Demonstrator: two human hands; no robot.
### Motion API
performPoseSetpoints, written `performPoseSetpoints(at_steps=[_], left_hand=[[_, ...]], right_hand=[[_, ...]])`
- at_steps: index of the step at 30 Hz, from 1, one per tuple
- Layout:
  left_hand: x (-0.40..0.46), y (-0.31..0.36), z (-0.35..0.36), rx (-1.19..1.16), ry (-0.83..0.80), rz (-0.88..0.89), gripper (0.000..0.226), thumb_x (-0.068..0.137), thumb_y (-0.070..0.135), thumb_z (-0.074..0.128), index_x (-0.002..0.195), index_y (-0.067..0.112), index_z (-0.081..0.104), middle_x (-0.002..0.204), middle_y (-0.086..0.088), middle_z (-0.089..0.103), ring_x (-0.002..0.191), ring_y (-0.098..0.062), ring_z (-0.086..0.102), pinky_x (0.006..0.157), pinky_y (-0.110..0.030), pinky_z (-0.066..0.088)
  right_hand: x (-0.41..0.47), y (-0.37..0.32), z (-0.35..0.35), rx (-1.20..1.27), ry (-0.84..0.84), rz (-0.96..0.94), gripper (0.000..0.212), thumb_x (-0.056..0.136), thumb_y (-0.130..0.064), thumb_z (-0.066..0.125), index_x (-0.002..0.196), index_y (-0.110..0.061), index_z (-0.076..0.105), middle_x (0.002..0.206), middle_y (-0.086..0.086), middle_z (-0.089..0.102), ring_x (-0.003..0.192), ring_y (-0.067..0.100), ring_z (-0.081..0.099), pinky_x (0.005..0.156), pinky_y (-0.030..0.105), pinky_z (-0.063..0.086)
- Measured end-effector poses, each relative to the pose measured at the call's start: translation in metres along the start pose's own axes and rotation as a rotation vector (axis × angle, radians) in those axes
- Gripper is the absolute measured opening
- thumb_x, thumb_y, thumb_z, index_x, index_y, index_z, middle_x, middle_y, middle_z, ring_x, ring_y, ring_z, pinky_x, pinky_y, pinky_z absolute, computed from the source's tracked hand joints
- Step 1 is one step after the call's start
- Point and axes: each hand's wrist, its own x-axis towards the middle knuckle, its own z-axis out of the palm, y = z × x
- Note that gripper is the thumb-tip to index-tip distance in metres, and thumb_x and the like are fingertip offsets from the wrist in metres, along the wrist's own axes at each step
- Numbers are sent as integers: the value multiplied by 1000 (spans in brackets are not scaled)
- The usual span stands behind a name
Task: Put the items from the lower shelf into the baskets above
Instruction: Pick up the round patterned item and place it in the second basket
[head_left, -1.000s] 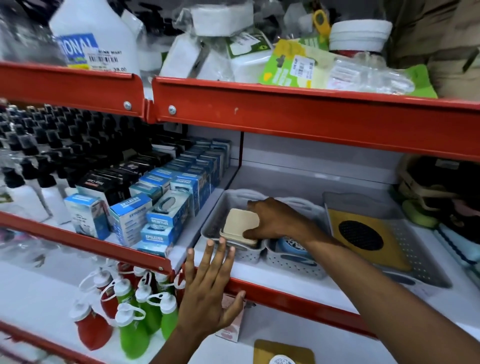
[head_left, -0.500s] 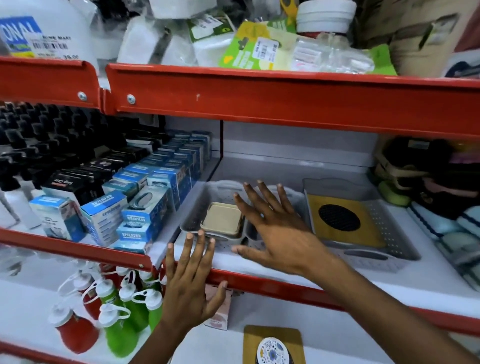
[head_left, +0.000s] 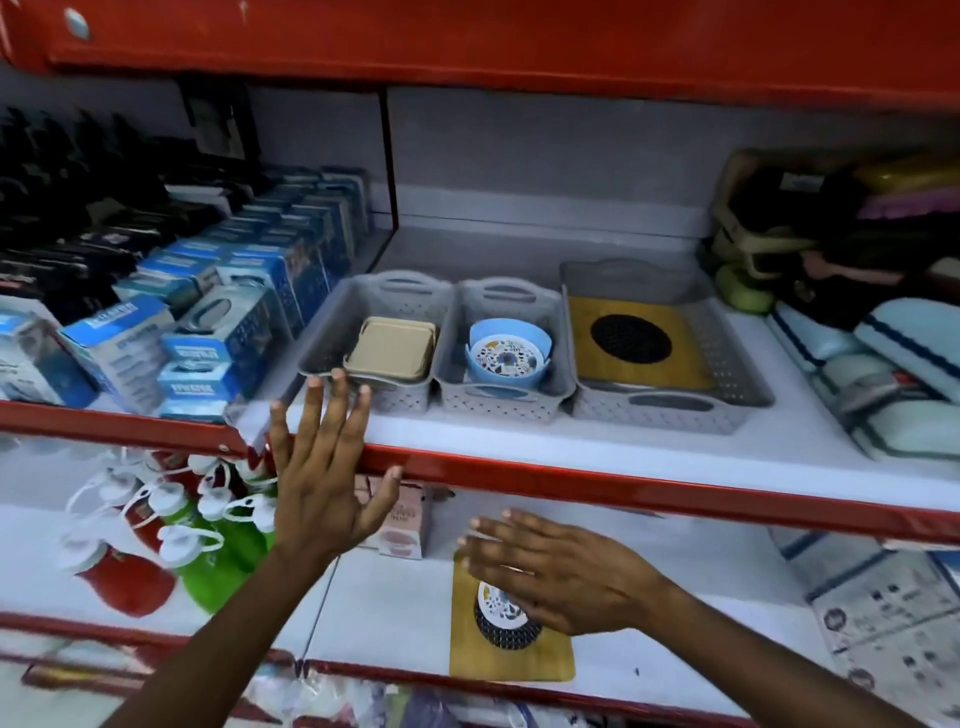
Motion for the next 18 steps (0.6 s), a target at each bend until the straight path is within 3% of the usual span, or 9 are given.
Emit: performPoseSetpoints(at_steps=[4, 6, 9, 14, 18], left_hand=[[0, 0, 1, 0, -18, -13, 78, 88, 54, 45, 151, 9, 31, 162, -17, 23, 155, -28, 11, 120, -67, 14], [0, 1, 0, 3, -23, -13, 78, 88, 54, 44, 151, 9, 31, 162, -16, 22, 155, -27, 10, 121, -67, 13], [0, 1, -2, 14, -34, -16, 78, 88, 54, 44, 151, 10, 31, 162, -15, 20, 156, -25, 8, 122, -66, 12], [0, 2, -1, 35, -64, -26, 79, 88, 55, 44, 152, 10, 30, 163, -14, 18, 155, -26, 10, 124, -62, 9], [0, 3, -2, 29, -71, -34, 78, 89, 55, 42, 151, 10, 31, 163, -15, 19, 155, -29, 12, 124, -61, 7]], right_hand=[[-8, -20, 82, 252, -179, 310, 68, 91, -46, 62, 150, -16, 43, 160, 5, 41, 150, 23, 31, 118, 43, 36], [-3, -24, 104, 371, -214, 482, 75, 87, -44, 69, 150, -13, 44, 158, 8, 43, 149, 26, 35, 120, 42, 31], [6, -28, 118, 511, -304, 619, 80, 91, -40, 67, 155, -6, 32, 162, 13, 34, 151, 28, 27, 123, 34, 17], [14, -30, 133, 526, -390, 712, 86, 86, -41, 74, 154, -7, 32, 158, 13, 40, 144, 30, 39, 116, 37, 33], [15, -29, 131, 561, -395, 742, 90, 86, -46, 72, 156, -10, 29, 159, 11, 39, 144, 30, 37, 116, 36, 33]])
